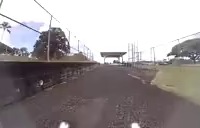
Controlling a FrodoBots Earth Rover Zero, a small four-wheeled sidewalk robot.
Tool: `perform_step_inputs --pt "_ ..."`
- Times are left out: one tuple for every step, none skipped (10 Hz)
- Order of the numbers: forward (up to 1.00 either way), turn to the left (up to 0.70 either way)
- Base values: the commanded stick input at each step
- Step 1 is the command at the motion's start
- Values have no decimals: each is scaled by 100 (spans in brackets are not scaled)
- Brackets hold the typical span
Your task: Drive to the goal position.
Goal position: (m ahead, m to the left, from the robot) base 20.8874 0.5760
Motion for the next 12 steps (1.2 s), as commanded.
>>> perform_step_inputs --pt "100 0" --pt "100 0" --pt "100 0" --pt "100 0" --pt "100 0" --pt "100 0" --pt "100 0" --pt "100 0" --pt "100 0" --pt "100 0" --pt "100 0" --pt "100 0"
